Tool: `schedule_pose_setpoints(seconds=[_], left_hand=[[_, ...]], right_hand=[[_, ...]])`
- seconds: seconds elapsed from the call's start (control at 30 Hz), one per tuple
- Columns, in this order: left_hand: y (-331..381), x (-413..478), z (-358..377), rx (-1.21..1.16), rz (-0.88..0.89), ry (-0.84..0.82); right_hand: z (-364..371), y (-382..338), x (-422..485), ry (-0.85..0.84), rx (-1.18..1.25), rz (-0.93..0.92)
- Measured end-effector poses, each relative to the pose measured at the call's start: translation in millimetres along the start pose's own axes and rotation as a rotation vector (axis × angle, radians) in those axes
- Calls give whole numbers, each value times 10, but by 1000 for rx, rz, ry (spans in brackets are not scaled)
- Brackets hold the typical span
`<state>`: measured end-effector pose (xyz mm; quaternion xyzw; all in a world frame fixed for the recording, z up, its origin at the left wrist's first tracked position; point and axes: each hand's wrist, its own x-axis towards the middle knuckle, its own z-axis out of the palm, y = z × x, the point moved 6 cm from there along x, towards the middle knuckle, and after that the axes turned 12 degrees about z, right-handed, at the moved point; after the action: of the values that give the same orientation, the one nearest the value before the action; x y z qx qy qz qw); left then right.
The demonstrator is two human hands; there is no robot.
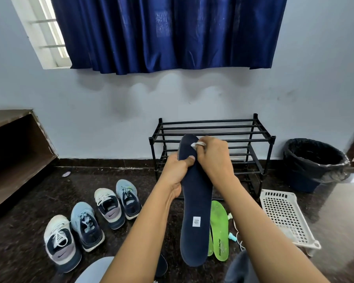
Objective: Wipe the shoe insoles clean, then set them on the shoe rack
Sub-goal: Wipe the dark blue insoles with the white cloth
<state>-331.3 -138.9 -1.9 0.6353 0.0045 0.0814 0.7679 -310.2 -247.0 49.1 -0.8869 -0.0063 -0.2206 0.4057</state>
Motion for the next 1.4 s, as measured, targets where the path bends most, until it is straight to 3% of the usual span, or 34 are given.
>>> schedule_pose_setpoints(seconds=[0.07, 0.23, 0.4, 0.53, 0.7, 0.87, 1.03, 1.2, 1.4], left_hand=[[-7, -14, 23, 14, 0, -14], [-11, 10, -24, 22, 8, 4], [-43, -22, 39, 22, -2, -42], [-65, -6, -6, 23, -8, -19], [-84, -28, 55, 33, 1, -59], [-100, -3, 29, 61, 11, -40], [-114, -12, 70, 16, -12, -47], [-114, 30, 31, 3, 8, -20], [-163, -7, 68, 5, -20, -43]], right_hand=[[-48, 26, 17, 39, -6, 13], [40, 70, 3, -171, 14, 39], [-71, 114, 100, -28, -11, 30], [9, 93, 40, -218, -58, -5], [-61, 142, 97, -93, -16, 38], [18, 134, 1, -241, -57, 3], [-49, 173, 97, -93, -11, 76], [51, 141, -43, -226, -92, 20], [-61, 243, 104, -76, -37, 116]])
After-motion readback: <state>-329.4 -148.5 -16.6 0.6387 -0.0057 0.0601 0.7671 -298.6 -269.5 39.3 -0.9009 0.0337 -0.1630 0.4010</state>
